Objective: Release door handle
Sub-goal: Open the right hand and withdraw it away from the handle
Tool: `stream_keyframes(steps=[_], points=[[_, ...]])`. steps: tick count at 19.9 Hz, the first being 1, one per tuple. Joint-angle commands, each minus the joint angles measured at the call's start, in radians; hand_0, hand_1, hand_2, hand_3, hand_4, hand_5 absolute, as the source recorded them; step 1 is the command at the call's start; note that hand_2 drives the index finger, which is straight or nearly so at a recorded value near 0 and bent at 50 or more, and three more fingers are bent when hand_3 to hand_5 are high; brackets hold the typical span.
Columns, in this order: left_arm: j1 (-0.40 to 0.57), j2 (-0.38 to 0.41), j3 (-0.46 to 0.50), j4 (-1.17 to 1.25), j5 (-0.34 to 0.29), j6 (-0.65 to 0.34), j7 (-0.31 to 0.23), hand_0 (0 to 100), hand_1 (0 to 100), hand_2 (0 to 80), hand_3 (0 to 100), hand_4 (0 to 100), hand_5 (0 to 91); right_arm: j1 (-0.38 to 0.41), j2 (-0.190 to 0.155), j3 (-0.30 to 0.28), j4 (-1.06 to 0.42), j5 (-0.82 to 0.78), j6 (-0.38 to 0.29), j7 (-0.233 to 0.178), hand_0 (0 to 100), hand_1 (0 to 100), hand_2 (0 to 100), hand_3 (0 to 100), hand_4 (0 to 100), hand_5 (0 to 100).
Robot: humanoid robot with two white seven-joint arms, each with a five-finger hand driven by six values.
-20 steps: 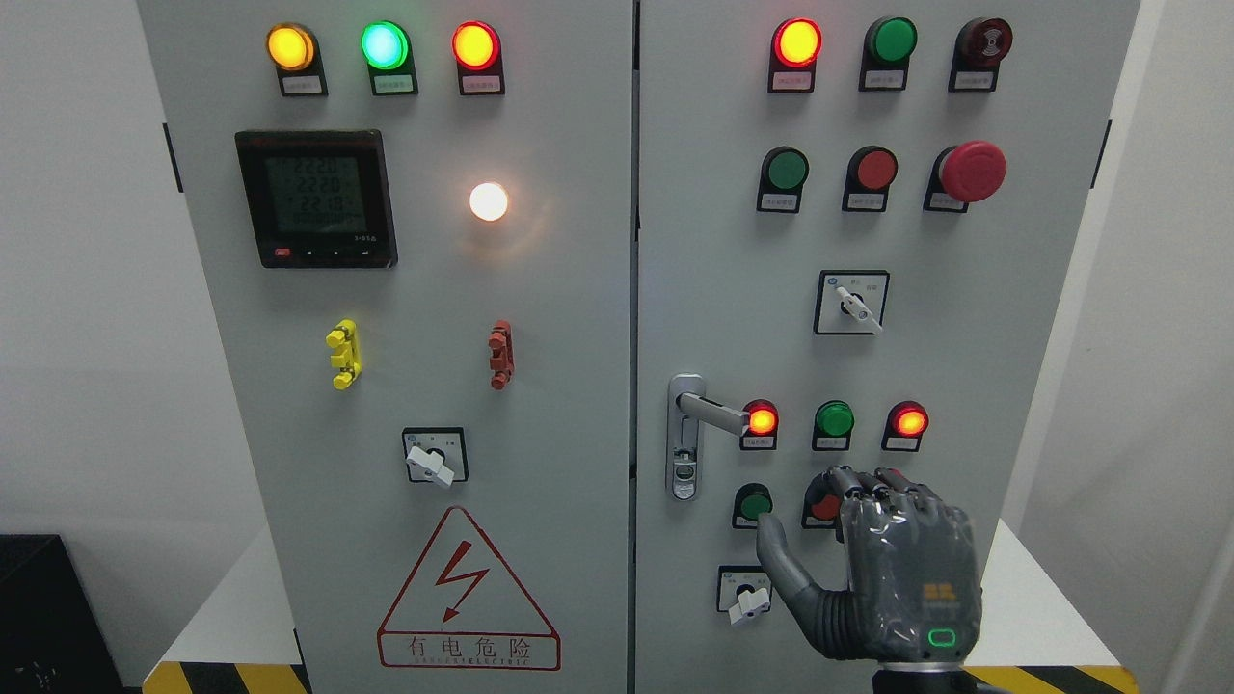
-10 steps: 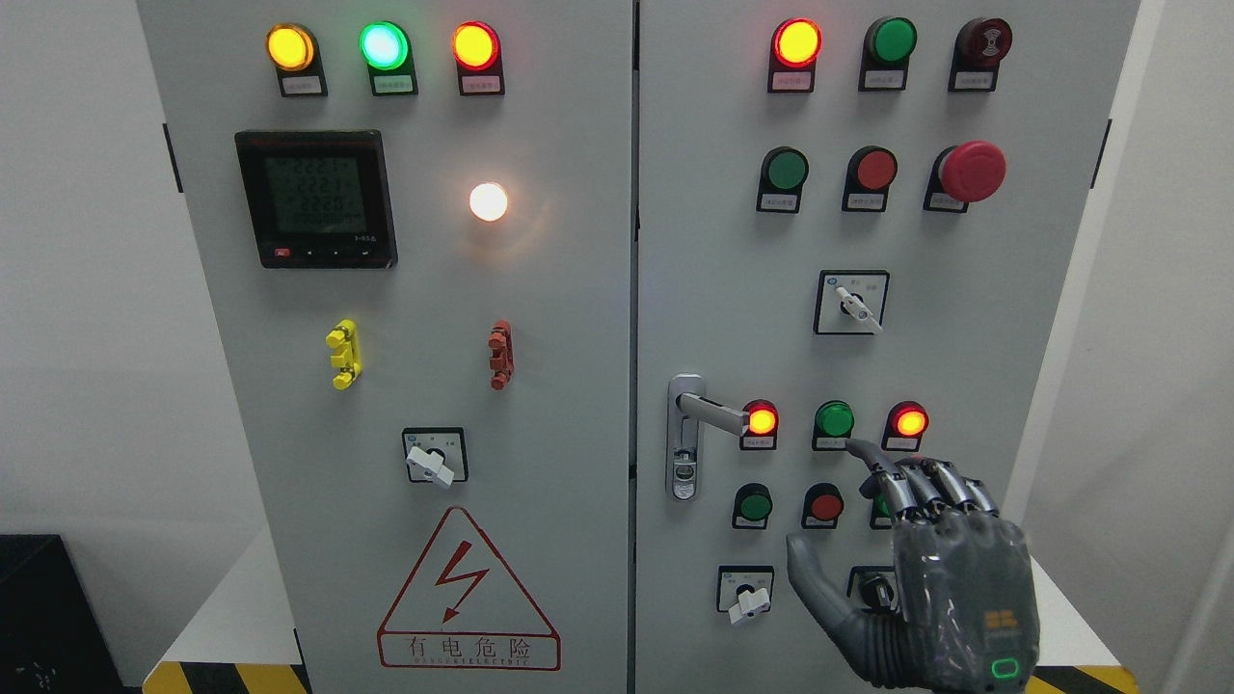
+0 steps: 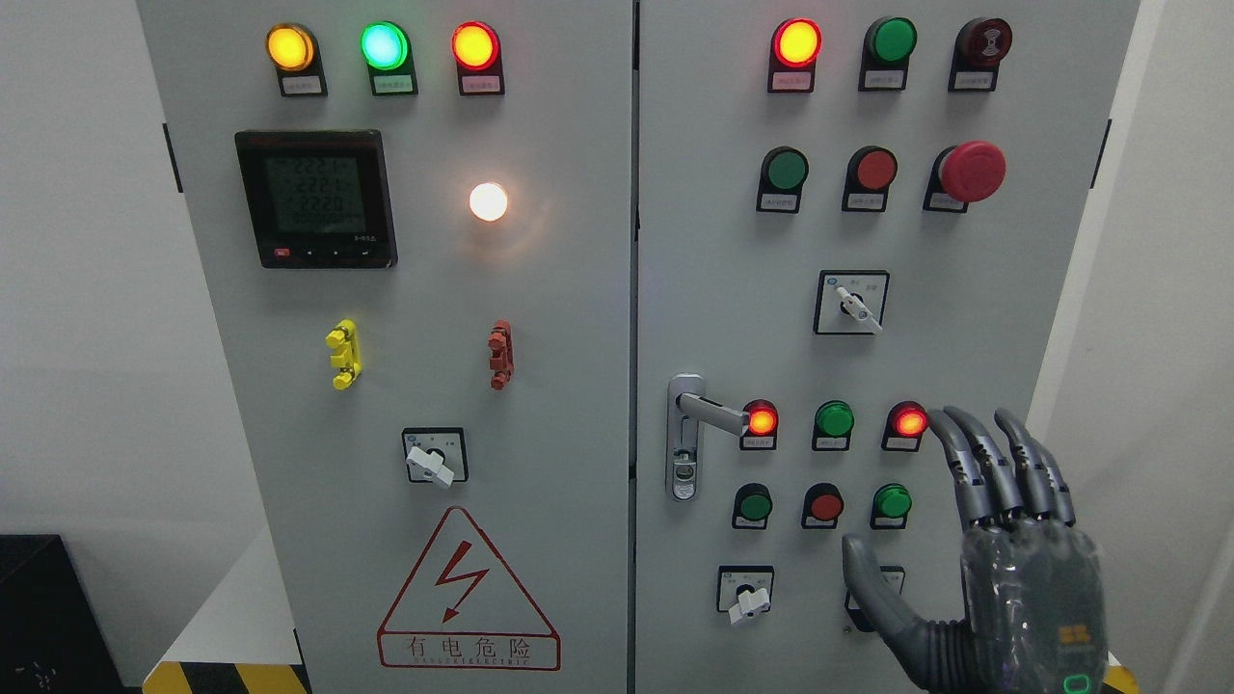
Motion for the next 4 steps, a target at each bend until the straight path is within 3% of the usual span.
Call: stream_keyframes(steps=[1, 4], points=[[0.0, 0.0, -0.02, -0.017, 0.0, 0.0, 0.0, 0, 0, 2.6, 8, 1, 0.0, 0.003, 0.0, -0.044, -0.017, -0.012, -0.002, 0.009, 28, 22, 0, 0, 0, 0], [0.0, 0.0, -0.02, -0.017, 0.0, 0.0, -0.001, 0, 0, 2.4, 8, 1, 0.0, 0.003, -0.001, -0.038, -0.017, -0.012, -0.002, 0.01, 29, 22, 0, 0, 0, 0]])
